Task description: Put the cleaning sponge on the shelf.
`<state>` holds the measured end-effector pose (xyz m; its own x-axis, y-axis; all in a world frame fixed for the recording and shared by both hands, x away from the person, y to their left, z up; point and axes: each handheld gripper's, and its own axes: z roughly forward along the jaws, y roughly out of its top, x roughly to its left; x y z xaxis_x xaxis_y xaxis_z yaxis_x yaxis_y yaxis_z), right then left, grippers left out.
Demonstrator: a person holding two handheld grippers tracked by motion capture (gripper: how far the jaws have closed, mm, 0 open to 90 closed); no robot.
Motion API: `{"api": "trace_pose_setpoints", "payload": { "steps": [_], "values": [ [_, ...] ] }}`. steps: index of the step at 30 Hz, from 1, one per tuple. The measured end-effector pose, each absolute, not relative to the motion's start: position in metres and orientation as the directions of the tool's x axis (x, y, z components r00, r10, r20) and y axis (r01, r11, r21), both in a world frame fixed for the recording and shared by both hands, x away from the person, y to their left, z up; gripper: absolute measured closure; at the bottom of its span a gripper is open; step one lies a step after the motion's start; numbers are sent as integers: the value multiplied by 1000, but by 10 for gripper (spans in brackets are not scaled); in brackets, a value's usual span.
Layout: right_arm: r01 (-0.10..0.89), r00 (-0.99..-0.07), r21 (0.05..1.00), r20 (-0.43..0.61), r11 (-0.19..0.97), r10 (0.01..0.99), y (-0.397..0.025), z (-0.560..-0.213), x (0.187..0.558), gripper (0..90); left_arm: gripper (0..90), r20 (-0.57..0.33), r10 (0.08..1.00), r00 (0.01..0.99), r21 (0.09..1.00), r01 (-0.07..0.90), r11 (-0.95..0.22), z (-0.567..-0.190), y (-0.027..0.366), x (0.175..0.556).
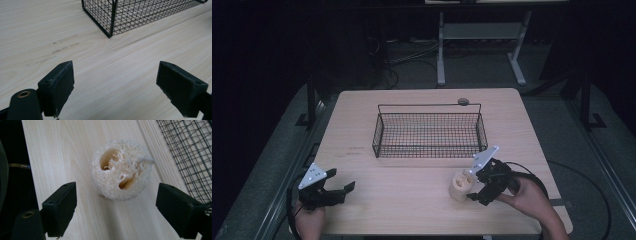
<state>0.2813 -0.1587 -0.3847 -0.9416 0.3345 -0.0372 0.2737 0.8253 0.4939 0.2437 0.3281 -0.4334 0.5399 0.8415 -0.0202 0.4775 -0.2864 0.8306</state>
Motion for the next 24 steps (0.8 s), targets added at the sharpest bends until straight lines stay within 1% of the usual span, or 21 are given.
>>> {"api": "trace_pose_setpoints", "payload": {
  "steps": [6, 8, 10, 11, 20, 21, 23, 24],
  "values": [
    [264, -945, 470, -49, 842, 323, -148, -385, 287, 168, 138, -22, 841, 541, 830, 479, -287, -434, 329, 244],
    [262, -947, 462, -47, 847, 319, -143, -385, 289, 204, 138, -23, 842, 539, 830, 480, -284, -434, 329, 244],
    [258, -948, 450, -50, 855, 313, -139, -385, 290, 203, 138, -22, 843, 538, 832, 477, -283, -434, 329, 244],
    [259, -948, 427, -58, 866, 312, -135, -387, 292, 204, 138, -23, 842, 538, 832, 477, -282, -434, 329, 244],
    [255, -953, 391, -54, 884, 298, -127, -391, 297, 232, 138, -23, 842, 539, 833, 476, -282, -434, 329, 243],
    [254, -954, 385, -53, 887, 296, -126, -391, 297, 260, 138, -23, 843, 538, 833, 477, -281, -434, 329, 243],
    [253, -954, 381, -56, 889, 295, -126, -391, 298, 269, 138, -24, 843, 537, 833, 477, -281, -434, 329, 243],
    [249, -955, 379, -57, 891, 292, -125, -391, 299, 289, 138, -24, 844, 536, 833, 478, -280, -434, 330, 243]
  ]
}}
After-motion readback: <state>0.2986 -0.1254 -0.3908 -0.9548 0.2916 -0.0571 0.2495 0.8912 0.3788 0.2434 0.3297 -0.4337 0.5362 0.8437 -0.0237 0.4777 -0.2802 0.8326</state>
